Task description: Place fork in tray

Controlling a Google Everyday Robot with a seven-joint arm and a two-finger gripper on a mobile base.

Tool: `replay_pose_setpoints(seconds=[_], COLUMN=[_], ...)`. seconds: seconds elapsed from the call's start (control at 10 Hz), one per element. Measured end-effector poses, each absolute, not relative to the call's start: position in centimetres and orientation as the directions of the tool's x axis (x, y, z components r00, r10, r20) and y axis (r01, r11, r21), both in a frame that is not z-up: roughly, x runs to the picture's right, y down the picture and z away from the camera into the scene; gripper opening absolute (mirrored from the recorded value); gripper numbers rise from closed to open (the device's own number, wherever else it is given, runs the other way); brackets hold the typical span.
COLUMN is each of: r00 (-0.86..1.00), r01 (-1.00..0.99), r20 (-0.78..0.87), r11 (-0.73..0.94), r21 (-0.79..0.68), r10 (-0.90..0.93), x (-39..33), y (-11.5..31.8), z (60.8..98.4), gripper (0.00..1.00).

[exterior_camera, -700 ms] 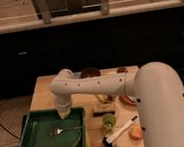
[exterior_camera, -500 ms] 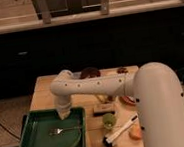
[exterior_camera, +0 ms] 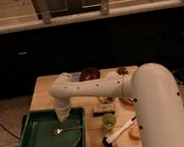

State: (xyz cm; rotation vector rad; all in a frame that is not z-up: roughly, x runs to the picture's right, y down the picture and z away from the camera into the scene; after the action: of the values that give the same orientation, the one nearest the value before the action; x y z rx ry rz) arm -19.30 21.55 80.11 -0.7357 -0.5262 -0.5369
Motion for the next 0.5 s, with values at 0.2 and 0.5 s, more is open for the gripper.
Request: replay_pose_setpoints(seconds=[0.2, 0.5], r00=[0.738, 0.734], r01=[0.625, 0.633], r20=[0.617, 0.617], r11=[0.620, 0.613], r21=[-0.474, -0.473], r10=[-0.273, -0.282], x=[-19.4, -19.3], y=[21.7, 21.6], z=[80.0, 79.2], gripper=[0.19, 0.47])
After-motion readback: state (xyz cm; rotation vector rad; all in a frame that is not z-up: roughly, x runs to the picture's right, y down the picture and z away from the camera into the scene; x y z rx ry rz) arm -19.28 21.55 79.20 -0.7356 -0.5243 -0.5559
